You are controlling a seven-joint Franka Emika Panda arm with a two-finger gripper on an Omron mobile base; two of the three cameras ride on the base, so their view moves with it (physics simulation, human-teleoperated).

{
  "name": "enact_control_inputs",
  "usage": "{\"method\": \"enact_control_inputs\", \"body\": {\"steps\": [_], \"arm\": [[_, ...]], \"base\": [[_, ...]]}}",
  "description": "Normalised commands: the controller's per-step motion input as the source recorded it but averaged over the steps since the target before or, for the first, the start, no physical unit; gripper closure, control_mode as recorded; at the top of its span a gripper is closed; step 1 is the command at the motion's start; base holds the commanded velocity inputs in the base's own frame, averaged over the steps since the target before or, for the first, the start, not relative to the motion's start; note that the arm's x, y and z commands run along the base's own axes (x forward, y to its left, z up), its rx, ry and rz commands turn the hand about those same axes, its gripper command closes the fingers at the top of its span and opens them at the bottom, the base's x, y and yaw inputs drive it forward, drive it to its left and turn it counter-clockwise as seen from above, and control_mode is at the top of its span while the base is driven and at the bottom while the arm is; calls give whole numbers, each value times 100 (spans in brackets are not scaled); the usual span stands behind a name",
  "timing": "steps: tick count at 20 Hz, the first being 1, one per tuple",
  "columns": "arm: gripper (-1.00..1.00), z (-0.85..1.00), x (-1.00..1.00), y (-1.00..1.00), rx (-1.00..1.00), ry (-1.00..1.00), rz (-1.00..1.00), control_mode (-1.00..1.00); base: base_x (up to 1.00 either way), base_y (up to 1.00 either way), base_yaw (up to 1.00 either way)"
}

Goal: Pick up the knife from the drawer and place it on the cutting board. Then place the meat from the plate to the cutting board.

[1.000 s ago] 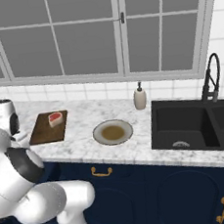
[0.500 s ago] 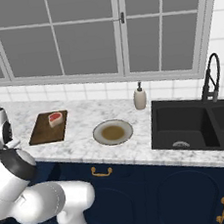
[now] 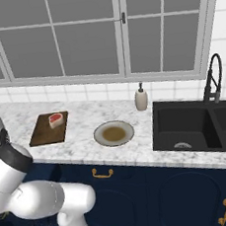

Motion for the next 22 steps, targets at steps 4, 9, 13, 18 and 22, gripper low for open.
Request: {"method": "enact_control_inputs", "body": {"steps": [4,9,13,18,22], "arm": [[-100,-31,4,10,-1,0,0,-100],[-100,-23,10,15,-1,1,0,-100],[-100,-7,9,38,-5,0,0,-100],[-100,-14,6,29,-4,0,0,-100],[-100,-30,19,33,0,0,0,-100]], "base": [[0,0,0],[0,0,0],[0,0,0],[0,0,0],[0,0,0]]}}
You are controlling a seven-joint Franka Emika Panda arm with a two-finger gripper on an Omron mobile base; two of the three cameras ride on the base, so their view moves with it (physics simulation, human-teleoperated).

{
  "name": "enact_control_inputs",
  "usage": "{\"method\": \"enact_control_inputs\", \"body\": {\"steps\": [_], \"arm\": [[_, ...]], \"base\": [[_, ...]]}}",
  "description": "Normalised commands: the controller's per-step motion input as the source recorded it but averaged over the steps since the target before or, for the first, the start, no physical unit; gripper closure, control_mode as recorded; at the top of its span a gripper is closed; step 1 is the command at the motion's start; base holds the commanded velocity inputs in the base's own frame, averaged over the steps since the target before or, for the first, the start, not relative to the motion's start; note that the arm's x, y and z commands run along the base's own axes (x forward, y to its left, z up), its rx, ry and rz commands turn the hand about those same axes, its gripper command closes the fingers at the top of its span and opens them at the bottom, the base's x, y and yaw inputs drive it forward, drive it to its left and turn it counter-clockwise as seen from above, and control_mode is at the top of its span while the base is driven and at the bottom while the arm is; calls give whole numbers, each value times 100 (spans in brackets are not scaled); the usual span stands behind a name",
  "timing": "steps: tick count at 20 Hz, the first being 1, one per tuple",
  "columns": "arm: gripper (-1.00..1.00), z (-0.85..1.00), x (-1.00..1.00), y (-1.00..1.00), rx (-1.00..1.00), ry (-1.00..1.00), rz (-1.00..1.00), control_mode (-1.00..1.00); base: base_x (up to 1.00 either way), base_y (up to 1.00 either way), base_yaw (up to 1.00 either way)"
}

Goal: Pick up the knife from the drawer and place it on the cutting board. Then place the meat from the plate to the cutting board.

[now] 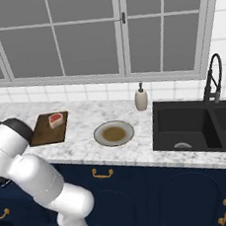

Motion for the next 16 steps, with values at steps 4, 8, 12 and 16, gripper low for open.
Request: {"method": "enact_control_inputs", "body": {"steps": [4,8,12,16], "arm": [[-100,-20,20,27,-1,0,0,-100],[-100,-4,15,24,-1,5,0,-100],[-100,-3,15,33,-5,4,0,-100],[-100,-20,19,11,-5,0,0,-100]], "base": [[0,0,0],[0,0,0],[0,0,0],[0,0,0]]}}
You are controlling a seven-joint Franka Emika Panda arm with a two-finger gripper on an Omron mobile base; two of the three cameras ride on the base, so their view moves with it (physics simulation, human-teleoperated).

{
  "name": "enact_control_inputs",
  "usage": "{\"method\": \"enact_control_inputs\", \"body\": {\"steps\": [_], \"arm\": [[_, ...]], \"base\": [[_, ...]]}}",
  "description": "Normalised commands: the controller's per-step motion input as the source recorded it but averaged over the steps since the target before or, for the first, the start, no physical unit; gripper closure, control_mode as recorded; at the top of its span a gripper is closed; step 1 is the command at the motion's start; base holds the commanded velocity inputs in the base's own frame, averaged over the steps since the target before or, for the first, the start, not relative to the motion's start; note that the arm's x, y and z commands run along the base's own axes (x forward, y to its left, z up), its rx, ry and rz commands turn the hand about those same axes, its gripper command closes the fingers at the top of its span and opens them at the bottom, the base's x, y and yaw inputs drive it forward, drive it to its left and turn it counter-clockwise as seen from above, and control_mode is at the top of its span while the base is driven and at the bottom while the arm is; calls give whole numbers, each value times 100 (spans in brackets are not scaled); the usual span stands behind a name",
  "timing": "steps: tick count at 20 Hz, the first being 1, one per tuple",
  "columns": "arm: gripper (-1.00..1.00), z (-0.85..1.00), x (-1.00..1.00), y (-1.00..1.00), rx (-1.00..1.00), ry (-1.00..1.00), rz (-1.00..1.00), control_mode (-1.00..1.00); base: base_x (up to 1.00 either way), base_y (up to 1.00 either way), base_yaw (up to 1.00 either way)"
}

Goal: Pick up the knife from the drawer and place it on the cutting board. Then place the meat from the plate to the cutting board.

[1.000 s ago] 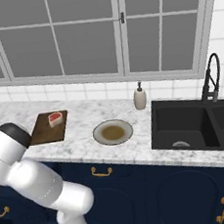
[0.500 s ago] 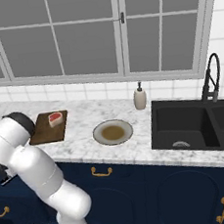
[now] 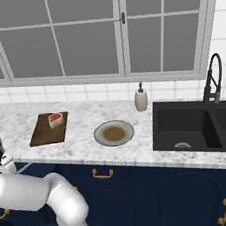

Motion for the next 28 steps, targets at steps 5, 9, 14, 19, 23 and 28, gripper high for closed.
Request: {"method": "enact_control_inputs", "body": {"steps": [5,9,14,19,23,28], "arm": [[-100,-27,25,6,-4,0,0,-100],[-100,-34,32,24,-7,0,0,-100],[-100,-36,31,34,-5,0,0,-100],[-100,-50,22,21,0,0,1,-100],[-100,-37,37,27,0,0,1,-100],[-100,-41,17,34,-1,2,1,-100]], "base": [[0,0,0],[0,0,0],[0,0,0],[0,0,0],[0,0,0],[0,0,0]]}}
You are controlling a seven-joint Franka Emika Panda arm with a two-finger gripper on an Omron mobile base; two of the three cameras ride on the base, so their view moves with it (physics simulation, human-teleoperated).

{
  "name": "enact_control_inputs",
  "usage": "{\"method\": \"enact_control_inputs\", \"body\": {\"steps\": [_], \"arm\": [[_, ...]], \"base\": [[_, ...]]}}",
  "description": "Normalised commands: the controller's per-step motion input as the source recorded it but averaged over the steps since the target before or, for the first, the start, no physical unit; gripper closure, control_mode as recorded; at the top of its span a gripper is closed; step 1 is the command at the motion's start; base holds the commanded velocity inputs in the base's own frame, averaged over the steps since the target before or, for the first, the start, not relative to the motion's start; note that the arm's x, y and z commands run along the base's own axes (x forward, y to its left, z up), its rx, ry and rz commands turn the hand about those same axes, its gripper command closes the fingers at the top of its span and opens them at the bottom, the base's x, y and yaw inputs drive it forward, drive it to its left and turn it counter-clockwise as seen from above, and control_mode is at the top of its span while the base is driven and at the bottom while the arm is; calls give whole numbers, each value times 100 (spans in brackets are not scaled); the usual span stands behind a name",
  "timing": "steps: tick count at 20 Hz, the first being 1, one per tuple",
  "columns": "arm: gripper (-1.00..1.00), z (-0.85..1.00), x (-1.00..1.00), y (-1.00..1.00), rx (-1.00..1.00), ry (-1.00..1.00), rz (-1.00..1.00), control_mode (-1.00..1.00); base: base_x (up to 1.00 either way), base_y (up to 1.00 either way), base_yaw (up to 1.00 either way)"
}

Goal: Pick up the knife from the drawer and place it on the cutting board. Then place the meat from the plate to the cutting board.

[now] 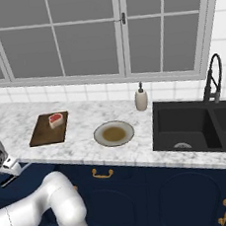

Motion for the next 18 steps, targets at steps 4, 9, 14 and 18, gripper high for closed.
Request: {"method": "enact_control_inputs", "body": {"steps": [4,9,14,18], "arm": [[-100,-50,0,13,0,2,10,-100],[-100,-13,-27,39,-1,-13,5,-100],[-100,-1,-15,40,-1,-12,0,-100],[-100,-24,39,0,0,11,0,-100]], "base": [[0,0,0],[0,0,0],[0,0,0],[0,0,0]]}}
